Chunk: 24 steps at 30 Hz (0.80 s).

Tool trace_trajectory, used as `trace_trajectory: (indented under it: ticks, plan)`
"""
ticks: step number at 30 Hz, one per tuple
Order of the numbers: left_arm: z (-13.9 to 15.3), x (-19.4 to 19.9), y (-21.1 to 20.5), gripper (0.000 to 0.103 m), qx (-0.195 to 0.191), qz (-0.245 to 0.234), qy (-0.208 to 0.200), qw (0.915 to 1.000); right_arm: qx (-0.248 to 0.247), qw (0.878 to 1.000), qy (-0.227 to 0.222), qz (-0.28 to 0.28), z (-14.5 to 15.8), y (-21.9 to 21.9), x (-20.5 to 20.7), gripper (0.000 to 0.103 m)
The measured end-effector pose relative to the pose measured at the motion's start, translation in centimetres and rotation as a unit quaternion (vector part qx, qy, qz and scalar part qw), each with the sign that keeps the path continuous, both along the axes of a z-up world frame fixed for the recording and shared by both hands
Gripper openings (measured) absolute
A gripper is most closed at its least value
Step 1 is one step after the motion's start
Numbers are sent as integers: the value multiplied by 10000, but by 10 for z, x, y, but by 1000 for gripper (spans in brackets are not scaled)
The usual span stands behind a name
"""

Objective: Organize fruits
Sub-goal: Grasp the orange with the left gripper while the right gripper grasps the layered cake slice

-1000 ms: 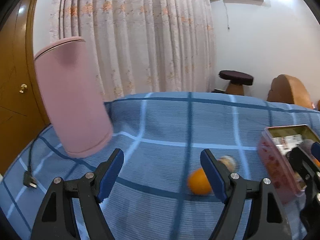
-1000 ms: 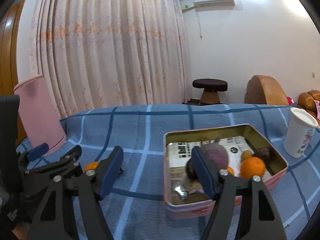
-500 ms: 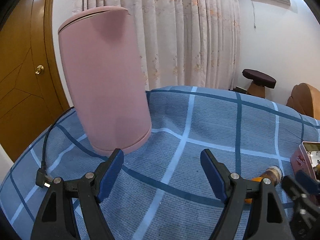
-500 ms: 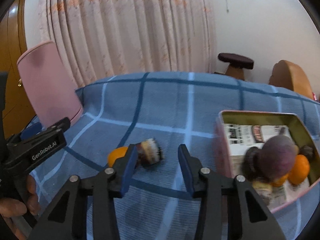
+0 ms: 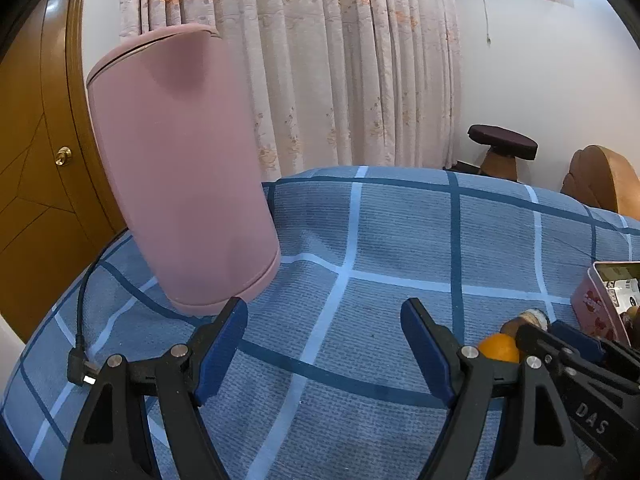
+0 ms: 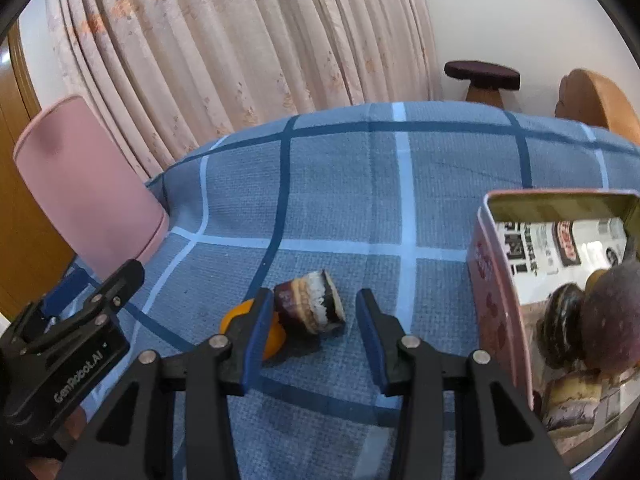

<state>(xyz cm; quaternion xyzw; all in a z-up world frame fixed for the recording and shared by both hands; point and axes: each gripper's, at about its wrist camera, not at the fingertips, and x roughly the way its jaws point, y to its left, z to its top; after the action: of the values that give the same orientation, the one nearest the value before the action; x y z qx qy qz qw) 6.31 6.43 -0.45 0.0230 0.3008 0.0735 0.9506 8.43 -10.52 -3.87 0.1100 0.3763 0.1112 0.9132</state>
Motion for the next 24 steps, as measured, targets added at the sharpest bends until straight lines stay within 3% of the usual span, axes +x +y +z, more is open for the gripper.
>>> trace_trajectory:
  ticks: [6, 17, 21, 24]
  plan:
    - [1, -1, 1, 80, -39, 10, 3, 10000, -452, 9986, -214, -144, 8, 0, -9, 42]
    - [-1, -1, -6, 80, -19, -130, 99, 9999, -312, 9994, 113, 18, -1, 1, 5, 41]
    - [-2, -1, -6, 80, -10, -174, 112, 9998, -694, 9976, 16, 79, 1, 7, -4, 37]
    - [-1, -2, -7, 80, -52, -307, 97, 9995, -644, 9975, -286, -2, 9, 3, -17, 36]
